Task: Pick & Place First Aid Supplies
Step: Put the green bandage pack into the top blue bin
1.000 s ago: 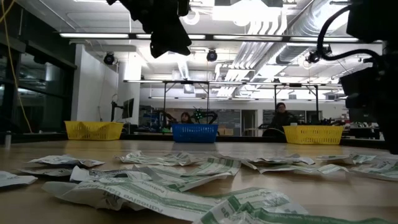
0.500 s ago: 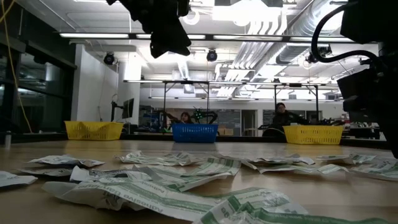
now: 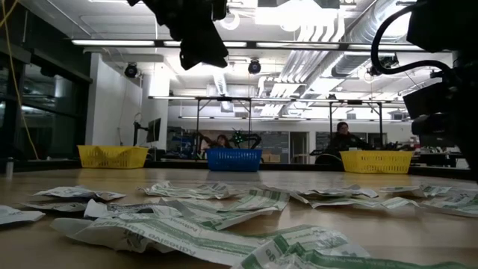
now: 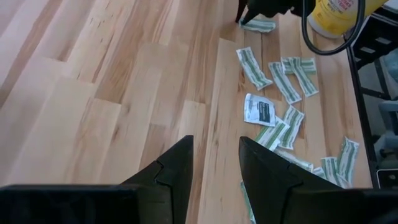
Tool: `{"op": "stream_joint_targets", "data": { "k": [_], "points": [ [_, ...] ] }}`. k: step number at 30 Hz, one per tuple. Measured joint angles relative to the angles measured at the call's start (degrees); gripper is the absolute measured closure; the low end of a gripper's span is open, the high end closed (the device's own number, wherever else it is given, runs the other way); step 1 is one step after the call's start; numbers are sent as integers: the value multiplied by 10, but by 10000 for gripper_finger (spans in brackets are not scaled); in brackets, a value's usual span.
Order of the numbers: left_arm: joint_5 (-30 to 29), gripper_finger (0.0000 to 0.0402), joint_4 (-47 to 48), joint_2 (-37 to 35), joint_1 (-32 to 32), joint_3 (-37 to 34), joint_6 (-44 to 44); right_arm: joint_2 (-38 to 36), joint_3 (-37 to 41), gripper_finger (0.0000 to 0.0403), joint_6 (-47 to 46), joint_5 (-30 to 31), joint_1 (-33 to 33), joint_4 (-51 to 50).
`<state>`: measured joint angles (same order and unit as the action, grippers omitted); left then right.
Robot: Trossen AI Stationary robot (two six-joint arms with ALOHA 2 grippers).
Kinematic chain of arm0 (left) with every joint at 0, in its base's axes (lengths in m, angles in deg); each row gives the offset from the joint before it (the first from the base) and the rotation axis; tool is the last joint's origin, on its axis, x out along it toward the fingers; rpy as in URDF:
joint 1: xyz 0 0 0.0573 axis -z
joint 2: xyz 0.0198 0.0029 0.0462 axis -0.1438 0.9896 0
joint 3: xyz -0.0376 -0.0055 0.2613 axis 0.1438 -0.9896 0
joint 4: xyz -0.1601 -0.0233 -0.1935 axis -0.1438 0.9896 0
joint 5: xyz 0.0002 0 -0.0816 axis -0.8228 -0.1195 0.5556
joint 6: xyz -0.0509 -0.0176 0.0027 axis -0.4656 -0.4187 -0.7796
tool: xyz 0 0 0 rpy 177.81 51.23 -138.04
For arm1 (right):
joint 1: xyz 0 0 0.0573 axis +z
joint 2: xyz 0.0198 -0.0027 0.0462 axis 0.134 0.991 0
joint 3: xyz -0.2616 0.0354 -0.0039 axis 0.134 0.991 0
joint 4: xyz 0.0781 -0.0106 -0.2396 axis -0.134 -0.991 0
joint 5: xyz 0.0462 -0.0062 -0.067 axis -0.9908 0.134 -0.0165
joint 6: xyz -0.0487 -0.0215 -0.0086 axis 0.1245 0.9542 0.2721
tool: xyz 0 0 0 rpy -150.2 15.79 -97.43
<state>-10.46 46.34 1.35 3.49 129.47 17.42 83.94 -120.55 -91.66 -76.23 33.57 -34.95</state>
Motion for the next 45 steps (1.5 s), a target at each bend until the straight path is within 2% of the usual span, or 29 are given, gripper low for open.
{"op": "stream_joint_targets", "data": {
  "k": [6, 14, 20, 26, 36, 41, 45],
  "points": [
    [0, 273, 12, 0, 0, 0, 0, 0, 0, 398, -30, -5, 0, 6],
    [0, 273, 12, 0, 0, 0, 0, -37, 4, 402, -113, 7, -3, 4],
    [0, 273, 9, 0, 0, 0, 0, -106, 3, 403, -186, 97, -4, -16],
    [-15, 273, 6, 0, 0, 0, -1, -164, 3, 403, -197, 161, -21, -20],
    [-74, 273, -6, 0, 0, 0, -6, -242, 2, 403, -131, 285, -100, 52],
    [-108, 273, -10, 0, -1, 0, -17, -255, 1, 403, -47, 325, -167, 168],
    [-115, 273, -10, 0, -1, 0, -17, -241, 1, 403, 19, 309, -234, 290]
  ]
}}
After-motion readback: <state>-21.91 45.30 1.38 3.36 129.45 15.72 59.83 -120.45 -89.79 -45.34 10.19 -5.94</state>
